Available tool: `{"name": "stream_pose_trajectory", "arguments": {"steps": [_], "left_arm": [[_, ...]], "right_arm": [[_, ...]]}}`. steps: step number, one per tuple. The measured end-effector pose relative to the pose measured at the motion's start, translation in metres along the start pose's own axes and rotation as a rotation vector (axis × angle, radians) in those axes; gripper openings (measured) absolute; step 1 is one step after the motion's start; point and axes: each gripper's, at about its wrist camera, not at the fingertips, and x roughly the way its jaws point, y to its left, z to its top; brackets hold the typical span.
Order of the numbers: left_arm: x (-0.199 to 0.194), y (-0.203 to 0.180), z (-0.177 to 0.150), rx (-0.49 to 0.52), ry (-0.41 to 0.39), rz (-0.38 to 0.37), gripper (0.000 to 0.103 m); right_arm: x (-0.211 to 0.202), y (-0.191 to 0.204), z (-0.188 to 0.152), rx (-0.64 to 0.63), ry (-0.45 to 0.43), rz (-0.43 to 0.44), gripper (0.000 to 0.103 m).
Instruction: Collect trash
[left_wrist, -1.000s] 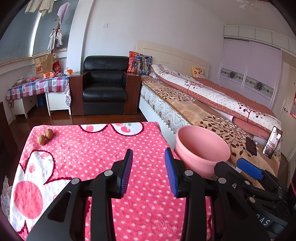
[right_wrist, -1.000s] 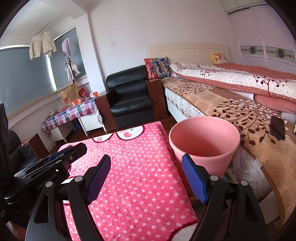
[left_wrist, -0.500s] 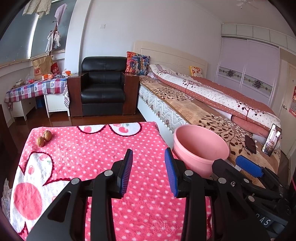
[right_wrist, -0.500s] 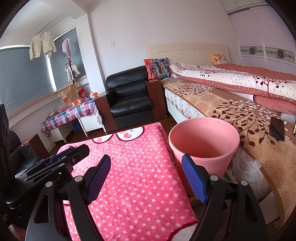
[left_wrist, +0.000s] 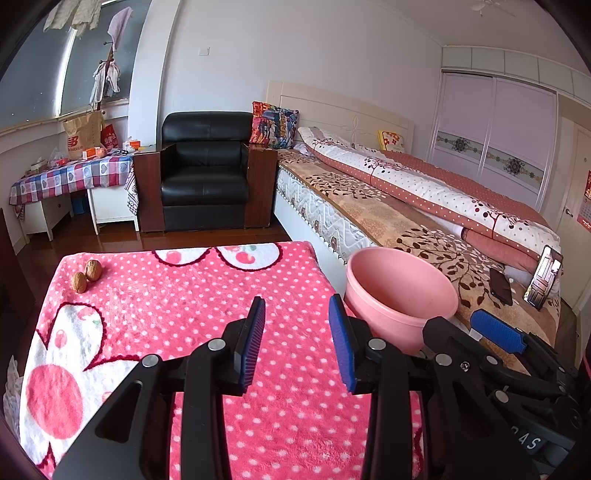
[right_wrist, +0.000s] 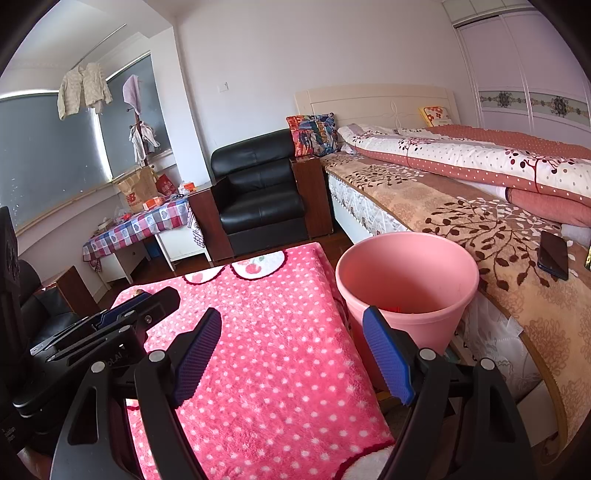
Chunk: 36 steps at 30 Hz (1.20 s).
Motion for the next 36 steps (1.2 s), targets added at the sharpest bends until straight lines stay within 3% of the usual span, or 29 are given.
{"name": "stream_pose_trajectory", "arguments": {"steps": [36], "left_arm": [[0.0030,0.0000,-0.0014,0.002,0.006,-0.002,0.036]], "right_arm": [[0.0037,-0.0028,-0.0084,0.010,0.013,-0.002,0.078]]}}
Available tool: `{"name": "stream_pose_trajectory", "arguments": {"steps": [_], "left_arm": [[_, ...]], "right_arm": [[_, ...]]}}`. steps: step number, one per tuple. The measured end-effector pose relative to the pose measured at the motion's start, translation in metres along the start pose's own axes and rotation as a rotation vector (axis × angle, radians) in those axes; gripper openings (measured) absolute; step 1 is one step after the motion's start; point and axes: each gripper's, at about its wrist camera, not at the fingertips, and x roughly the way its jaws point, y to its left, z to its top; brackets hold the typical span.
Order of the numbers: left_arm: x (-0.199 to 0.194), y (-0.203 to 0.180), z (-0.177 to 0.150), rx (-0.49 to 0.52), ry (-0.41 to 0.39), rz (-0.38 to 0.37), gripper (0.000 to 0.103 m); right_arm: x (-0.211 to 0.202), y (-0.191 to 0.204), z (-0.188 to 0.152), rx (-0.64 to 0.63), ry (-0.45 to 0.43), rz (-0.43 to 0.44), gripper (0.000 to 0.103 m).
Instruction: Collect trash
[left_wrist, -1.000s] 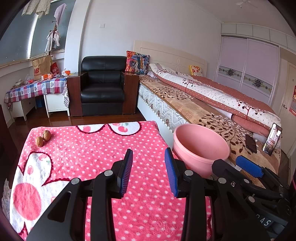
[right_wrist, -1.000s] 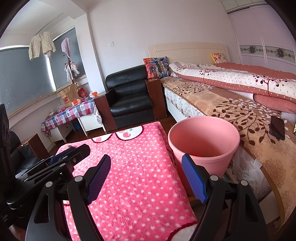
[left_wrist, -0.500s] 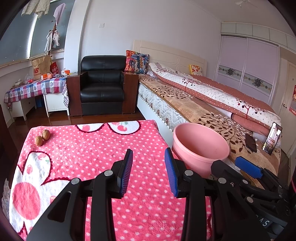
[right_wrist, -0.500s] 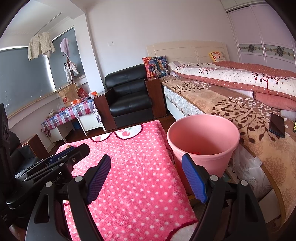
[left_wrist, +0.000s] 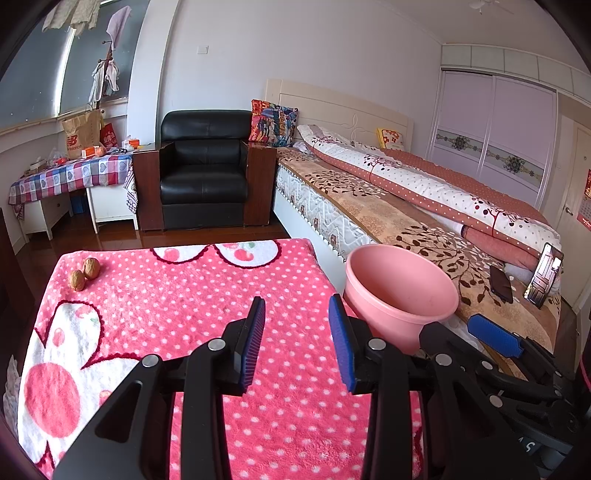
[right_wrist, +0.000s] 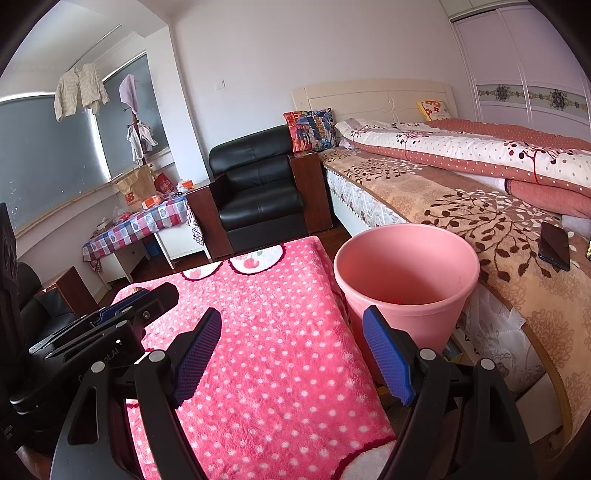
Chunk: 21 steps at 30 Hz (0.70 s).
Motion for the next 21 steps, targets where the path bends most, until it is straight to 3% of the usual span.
{"name": "stream_pose_trajectory", "arguments": {"steps": [21], "left_arm": [[0.0008,0.0003,-0.0013,0.002,0.000,-0.001,0.036]], "right_arm": [[0.0012,0.0010,-0.0088,0.007,0.003,0.000,0.078]]}}
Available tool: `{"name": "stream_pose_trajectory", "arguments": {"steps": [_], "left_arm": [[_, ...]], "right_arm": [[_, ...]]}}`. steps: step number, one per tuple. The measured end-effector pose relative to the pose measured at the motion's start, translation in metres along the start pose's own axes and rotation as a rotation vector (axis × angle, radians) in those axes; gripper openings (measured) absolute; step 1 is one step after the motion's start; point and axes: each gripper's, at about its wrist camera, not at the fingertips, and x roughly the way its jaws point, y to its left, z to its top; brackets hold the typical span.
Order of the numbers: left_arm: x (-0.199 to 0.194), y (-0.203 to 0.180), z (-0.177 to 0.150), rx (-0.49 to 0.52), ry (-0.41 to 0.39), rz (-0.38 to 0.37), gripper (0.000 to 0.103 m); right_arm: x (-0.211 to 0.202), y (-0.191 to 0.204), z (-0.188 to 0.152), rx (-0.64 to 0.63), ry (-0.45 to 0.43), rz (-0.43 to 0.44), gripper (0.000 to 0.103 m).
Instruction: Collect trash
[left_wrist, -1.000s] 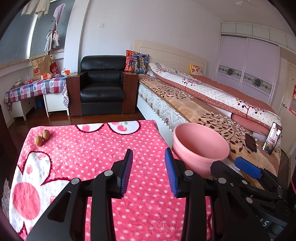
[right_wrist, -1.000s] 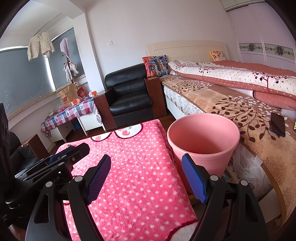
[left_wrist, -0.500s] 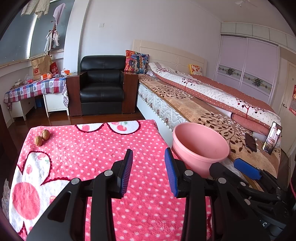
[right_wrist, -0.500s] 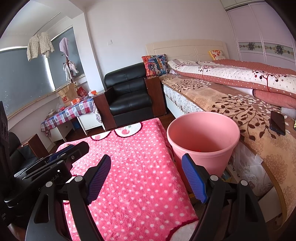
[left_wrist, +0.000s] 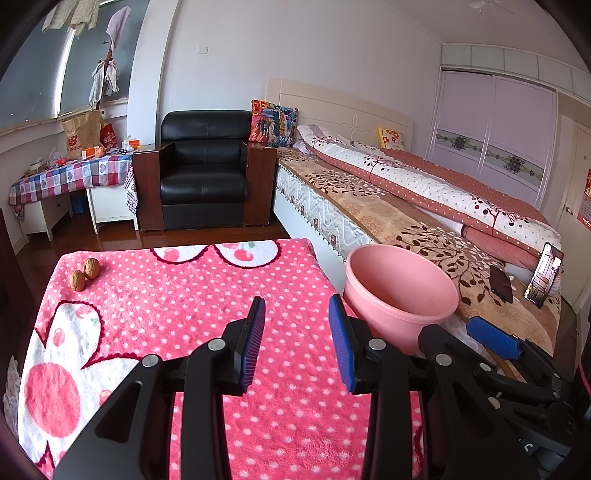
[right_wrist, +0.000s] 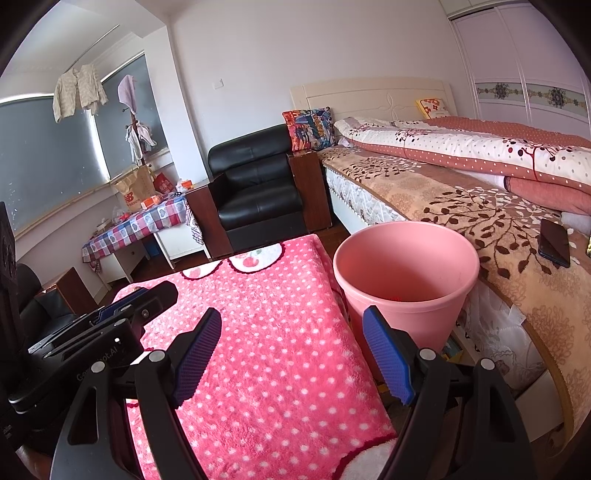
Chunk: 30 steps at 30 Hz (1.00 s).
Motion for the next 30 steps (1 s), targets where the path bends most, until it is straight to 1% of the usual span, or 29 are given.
{"name": "stream_pose_trajectory", "arguments": {"steps": [30], "left_arm": [[-0.0008,0.0003,0.0002,0.003,-0.002,0.002,0.036]], "right_arm": [[0.0000,-0.0010,0.0001,0.003,0.002,0.000,0.078]]}}
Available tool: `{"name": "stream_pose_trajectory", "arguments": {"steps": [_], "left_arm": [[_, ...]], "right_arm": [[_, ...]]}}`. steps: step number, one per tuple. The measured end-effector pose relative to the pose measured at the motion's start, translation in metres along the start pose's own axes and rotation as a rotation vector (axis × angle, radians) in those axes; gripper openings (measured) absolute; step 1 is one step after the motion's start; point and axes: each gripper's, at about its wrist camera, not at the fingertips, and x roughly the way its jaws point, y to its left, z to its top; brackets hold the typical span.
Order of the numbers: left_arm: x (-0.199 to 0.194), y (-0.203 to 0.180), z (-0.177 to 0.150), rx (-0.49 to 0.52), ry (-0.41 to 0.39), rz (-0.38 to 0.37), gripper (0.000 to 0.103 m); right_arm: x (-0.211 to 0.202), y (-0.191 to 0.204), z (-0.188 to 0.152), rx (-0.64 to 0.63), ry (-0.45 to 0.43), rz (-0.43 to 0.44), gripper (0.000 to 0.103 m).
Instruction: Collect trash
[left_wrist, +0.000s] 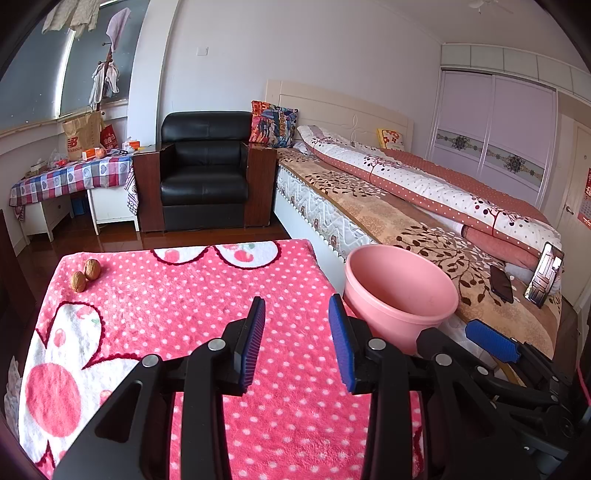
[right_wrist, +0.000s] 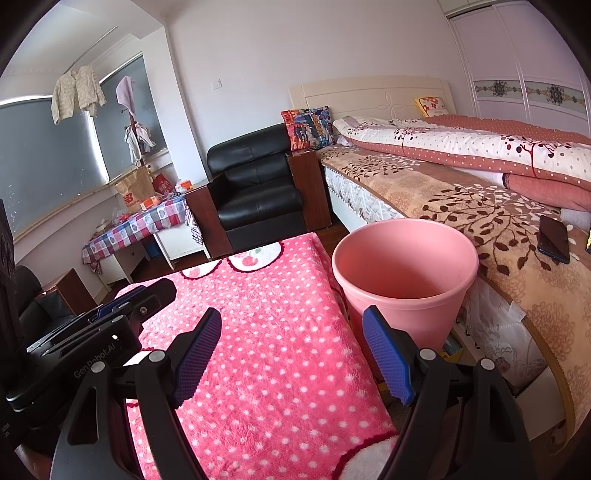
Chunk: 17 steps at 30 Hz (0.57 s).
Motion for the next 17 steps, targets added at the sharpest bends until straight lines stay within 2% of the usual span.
{"name": "stream_pose_trajectory", "arguments": {"steps": [12,17], "left_arm": [[0.002,0.001,-0.001,0.005,0.011,0.017,0.036],[0.008,0.020,-0.001,-0.030,0.030,0.061,0.036]], "right_arm": [[0.002,0.005,-0.007,-0.007,0.009,0.000,0.078],[0.011,0.016,-0.005,-0.039,0.036,0.026,0.078]]}}
